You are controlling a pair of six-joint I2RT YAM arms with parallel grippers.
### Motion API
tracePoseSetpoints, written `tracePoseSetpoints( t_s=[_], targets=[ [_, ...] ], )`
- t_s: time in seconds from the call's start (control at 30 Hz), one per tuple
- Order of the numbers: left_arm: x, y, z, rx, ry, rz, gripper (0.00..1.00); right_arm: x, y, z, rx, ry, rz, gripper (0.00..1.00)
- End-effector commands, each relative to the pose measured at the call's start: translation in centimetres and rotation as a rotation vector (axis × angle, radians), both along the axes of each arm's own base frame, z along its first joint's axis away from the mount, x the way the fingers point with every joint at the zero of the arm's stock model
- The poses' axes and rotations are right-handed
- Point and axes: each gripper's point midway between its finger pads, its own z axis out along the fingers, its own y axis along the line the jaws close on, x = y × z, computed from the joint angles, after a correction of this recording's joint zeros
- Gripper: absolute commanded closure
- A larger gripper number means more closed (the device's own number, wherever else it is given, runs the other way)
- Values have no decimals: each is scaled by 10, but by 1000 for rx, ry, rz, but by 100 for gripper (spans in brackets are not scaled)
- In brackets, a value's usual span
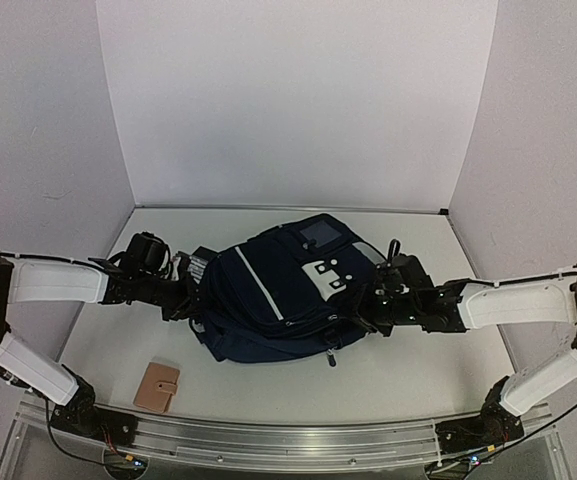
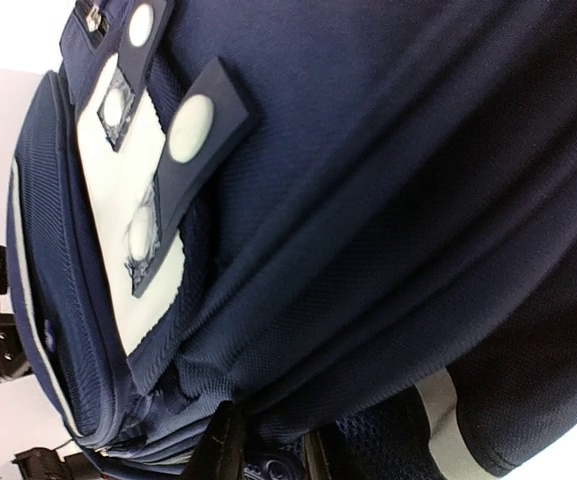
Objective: Pack the student bag
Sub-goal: Zip the student bag at the center of the board.
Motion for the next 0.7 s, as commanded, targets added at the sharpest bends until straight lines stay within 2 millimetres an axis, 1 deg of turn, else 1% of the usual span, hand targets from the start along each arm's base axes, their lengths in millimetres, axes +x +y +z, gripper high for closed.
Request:
tracePoseSetpoints(
  t_s=[0.0, 0.07, 0.17, 0.23, 0.33, 0.47, 0.53, 0.67],
  targets=[
    [5, -10, 10, -34, -42, -7, 89, 2, -3, 27, 65, -55, -29, 86],
    [5, -10, 9, -35, -41, -7, 92, 2, -2, 31, 70, -64, -21, 90],
    [6, -11, 9, -37, -40, -5, 94, 0, 1, 29, 67, -61, 3, 98],
    [7, -12, 10, -38, -40, -4, 95, -2, 6, 29, 81, -64, 26, 100],
    [7, -13, 8, -38, -32, -2, 99, -6, 14, 41, 121, -104, 68, 100],
    [9, -20, 13, -66, -52, -5, 100, -14, 23, 65, 115, -226, 133, 100],
    [9, -23, 12, -74, -48, -8, 100, -23, 29, 75, 94, -288, 166, 100],
    [8, -34, 13, -99, -47, -18, 100, -43, 45, 83, 46, -363, 203, 100]
  ],
)
